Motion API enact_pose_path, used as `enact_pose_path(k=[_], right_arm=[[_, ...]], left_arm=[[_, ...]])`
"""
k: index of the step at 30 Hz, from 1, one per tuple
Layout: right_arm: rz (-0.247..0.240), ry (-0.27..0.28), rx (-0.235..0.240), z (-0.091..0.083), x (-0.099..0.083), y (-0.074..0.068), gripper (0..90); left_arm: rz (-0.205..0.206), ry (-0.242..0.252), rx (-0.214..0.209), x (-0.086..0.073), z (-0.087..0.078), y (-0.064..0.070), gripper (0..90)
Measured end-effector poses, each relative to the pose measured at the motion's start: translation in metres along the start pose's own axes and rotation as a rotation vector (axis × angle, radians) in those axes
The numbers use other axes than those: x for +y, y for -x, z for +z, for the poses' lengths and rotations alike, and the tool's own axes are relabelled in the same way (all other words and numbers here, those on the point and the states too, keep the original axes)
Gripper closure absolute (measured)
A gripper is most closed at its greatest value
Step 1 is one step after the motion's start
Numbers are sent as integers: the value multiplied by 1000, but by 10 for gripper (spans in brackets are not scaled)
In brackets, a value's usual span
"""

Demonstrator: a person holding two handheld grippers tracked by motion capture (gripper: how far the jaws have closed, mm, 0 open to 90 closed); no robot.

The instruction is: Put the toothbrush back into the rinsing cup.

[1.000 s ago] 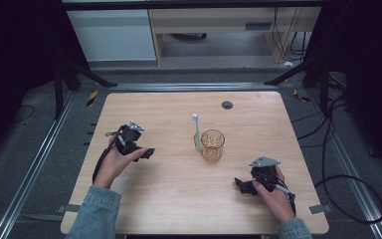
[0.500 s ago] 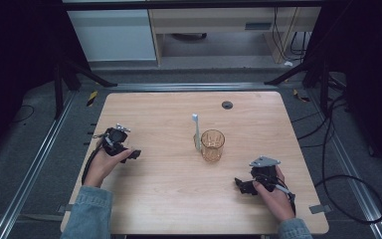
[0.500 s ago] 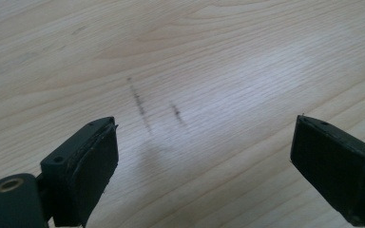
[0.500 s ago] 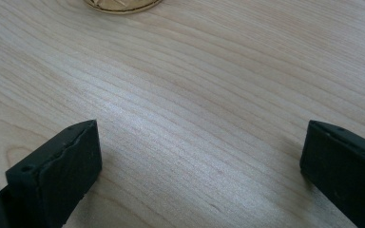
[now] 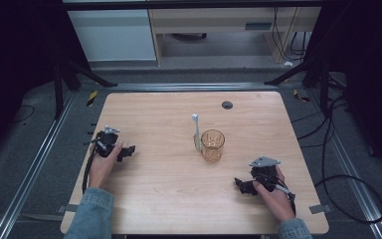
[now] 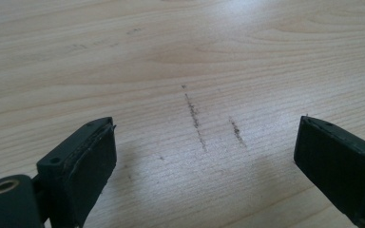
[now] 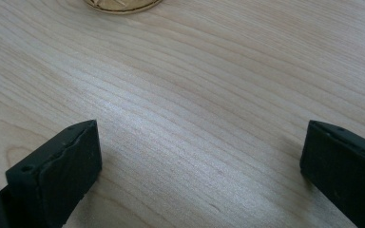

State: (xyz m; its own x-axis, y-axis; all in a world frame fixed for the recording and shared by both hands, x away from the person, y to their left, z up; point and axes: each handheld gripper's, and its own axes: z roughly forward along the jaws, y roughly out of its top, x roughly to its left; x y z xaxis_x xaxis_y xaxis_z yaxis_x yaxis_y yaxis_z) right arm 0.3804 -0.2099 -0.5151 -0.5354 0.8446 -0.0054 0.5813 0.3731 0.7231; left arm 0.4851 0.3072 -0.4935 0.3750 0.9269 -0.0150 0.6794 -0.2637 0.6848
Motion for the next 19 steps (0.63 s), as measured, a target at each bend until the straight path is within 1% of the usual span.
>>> enact_pose_path(k=[1,2,3,5,7,8,9,10,19], right_arm=[[0,0,0,0,0,0,4],[0,0,0,0,0,0,4],[0,0,0,0,0,0,4],[-1,0,0,0,0,0,4],[0,0,0,0,0,0,4],[0,0,0,0,0,0,4],[0,0,0,0,0,0,4],[0,0,0,0,0,0,4],[0,0,0,0,0,0,3]], left_arm=[[10,-7,0,-1,3,1,62],[10,-7,0,-1,3,1,62],[25,-4,23,-3,6,2,62],[23,-3,19,-4,8,3,62],[25,10,26,-5,10,4,44],[24,17,30,-6,10,4,44],[22,39,31,-8,12,4,32],[22,39,31,-8,12,4,20],[18,39,38,-8,13,4,5]])
